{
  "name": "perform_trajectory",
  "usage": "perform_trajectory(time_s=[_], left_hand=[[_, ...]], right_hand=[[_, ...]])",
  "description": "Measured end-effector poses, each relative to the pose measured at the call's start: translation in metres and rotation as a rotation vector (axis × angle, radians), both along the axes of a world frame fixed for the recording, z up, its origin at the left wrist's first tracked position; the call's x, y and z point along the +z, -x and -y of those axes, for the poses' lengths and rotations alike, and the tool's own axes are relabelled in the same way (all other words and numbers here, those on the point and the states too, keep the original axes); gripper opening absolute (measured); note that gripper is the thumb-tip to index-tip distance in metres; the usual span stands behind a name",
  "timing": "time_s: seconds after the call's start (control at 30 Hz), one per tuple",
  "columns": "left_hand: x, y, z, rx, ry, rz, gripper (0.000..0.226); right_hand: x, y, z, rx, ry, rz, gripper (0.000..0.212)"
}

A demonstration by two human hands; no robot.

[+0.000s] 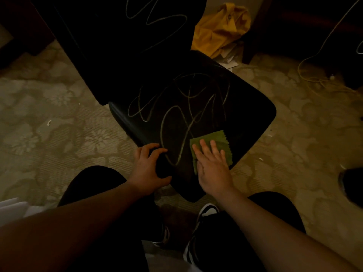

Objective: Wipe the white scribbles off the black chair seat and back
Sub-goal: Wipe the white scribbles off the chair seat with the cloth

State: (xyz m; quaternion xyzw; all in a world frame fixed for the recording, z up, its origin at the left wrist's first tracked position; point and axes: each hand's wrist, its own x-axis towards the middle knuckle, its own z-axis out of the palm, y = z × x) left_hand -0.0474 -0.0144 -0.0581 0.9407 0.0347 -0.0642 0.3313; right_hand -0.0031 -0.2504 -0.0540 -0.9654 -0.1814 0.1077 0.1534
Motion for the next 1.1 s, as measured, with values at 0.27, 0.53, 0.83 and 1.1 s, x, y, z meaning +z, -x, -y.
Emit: perform_trajectory(time_s=[0.27,0.53,0.83,1.1], left_hand=[[-0.008,-0.001,0.006,0.008,-0.038,0.085,0.096],[-0.010,-0.003,0.010,-0.031,-0.078,0.150,0.084],[-0.006,-0.010,0.005,0.090,-0.141,0.135,0.073],[-0.009,-0.011,0.021,0.128,-0.187,0.149,0.077]], right_hand=[[0.004,0.030,-0.025,0.235,0.075,0.055,0.056],[0.008,0.006,-0.009,-0.021,0.028,-0.005,0.054],[0.010,-0.020,0.016,-0.095,0.072,0.009,0.055],[0.011,-0.014,0.005,-0.069,0.117,-0.018,0.057]])
